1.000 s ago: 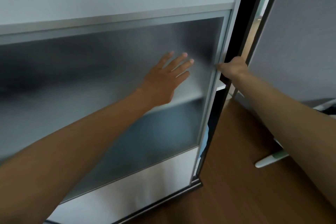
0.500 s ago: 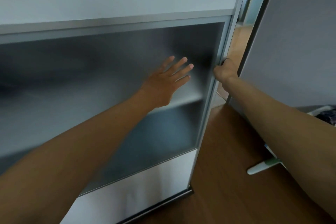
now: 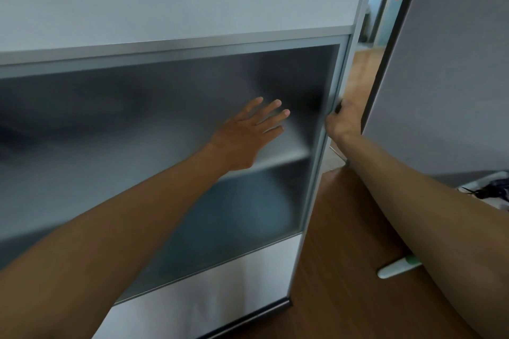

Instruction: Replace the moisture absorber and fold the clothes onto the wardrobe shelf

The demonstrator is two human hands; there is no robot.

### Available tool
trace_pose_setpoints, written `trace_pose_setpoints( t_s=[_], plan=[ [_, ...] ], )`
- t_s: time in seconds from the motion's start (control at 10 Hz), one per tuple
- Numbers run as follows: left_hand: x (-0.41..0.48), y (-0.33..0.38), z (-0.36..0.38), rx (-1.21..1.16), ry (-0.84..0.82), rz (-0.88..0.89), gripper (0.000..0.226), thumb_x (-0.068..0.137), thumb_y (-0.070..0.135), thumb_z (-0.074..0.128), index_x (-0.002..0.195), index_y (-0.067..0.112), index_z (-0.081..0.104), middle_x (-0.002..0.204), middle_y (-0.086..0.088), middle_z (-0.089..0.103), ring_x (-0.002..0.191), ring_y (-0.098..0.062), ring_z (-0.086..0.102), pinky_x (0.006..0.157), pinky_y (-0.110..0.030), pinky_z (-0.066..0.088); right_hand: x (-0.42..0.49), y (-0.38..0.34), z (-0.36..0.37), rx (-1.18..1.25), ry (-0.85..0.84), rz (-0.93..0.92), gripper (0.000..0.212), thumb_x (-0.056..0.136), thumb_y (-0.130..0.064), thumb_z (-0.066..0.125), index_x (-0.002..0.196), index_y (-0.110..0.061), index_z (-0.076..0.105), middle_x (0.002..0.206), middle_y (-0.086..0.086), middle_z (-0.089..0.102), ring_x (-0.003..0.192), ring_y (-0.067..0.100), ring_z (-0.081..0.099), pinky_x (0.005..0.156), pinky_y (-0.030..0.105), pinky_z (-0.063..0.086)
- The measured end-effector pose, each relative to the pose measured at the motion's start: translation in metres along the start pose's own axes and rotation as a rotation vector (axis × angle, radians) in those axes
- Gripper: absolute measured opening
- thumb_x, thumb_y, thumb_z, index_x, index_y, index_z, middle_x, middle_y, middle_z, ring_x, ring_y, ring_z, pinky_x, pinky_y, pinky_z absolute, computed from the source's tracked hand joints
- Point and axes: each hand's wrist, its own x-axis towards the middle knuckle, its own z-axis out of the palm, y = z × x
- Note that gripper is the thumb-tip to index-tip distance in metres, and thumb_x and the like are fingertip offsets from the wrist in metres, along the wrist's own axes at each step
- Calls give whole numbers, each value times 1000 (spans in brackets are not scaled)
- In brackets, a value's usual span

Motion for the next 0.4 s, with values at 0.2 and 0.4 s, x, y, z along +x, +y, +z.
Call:
trace_pose_setpoints(
  t_s=[0.2, 0.4],
  plan=[
    [-9, 1, -15, -131, -21, -18, 60, 84, 20, 56, 144, 16, 48, 163, -10, 24, 152, -31, 16, 121, -45, -6, -15, 3, -10, 151, -33, 4, 27, 94, -1, 49, 118, -10, 57, 103, 8, 62, 97, 24, 61, 76, 31, 49],
    [-65, -4, -32, -482, 51, -218, 51, 81, 11, 60, 132, 11, 60, 144, -9, 55, 127, -30, 55, 103, -44, 46, -76, -4, 9, 410, -27, -194, 42, 93, -4, 56, 130, -25, 55, 133, 1, 58, 120, 13, 55, 97, 19, 44]
  ],
)
